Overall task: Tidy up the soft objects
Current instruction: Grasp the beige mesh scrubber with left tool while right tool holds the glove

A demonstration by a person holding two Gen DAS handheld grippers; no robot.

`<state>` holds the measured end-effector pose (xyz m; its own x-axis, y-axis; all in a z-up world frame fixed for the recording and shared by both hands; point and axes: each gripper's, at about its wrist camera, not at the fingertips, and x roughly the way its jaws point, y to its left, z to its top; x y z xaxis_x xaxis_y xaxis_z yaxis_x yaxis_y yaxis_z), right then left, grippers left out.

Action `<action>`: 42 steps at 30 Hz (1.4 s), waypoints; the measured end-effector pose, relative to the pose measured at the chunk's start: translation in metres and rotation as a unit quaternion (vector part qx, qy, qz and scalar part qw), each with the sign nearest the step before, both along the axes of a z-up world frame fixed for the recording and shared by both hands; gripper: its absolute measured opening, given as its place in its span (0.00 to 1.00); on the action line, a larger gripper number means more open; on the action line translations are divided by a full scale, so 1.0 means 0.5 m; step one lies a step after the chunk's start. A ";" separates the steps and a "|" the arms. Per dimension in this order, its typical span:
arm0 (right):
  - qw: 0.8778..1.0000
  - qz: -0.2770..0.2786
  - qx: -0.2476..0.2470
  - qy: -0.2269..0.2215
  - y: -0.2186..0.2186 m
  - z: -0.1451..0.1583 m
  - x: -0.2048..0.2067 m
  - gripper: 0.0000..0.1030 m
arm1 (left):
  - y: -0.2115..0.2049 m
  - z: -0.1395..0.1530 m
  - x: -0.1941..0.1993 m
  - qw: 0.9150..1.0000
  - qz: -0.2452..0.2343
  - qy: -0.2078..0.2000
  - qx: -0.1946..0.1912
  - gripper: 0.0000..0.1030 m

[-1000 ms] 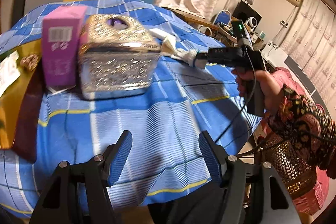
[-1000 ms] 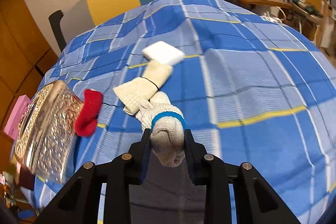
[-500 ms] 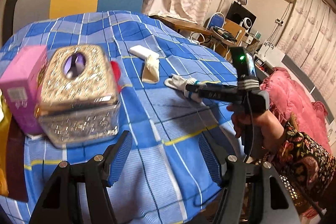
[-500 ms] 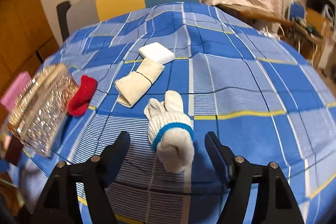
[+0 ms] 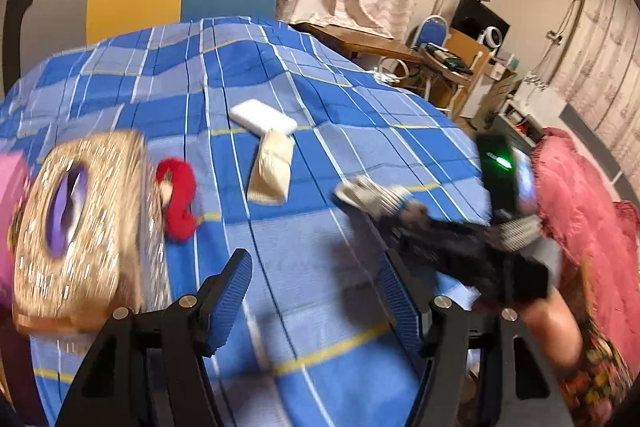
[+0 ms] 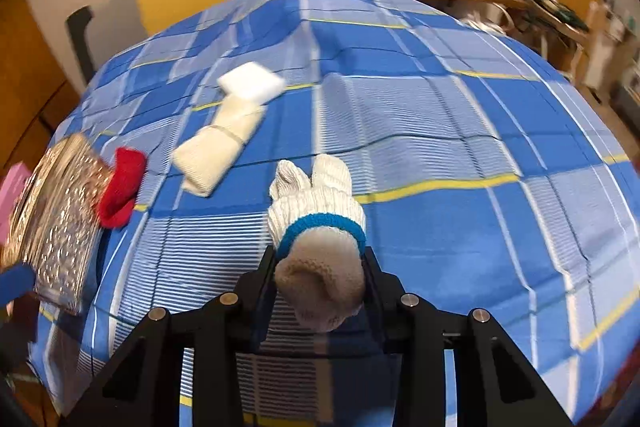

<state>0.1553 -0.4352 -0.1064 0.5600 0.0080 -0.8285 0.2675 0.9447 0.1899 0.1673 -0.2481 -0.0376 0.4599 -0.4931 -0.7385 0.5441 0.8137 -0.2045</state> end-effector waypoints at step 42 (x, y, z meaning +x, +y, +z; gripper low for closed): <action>1.000 0.006 -0.004 -0.010 -0.009 -0.007 0.022 0.57 | -0.114 -0.100 0.183 0.996 0.043 0.001 0.076 0.39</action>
<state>0.1665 -0.4398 -0.1101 0.5768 0.0080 -0.8169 0.2519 0.9495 0.1872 0.2585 -0.3051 -0.0878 0.4943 -0.3350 -0.8021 0.4710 0.8788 -0.0768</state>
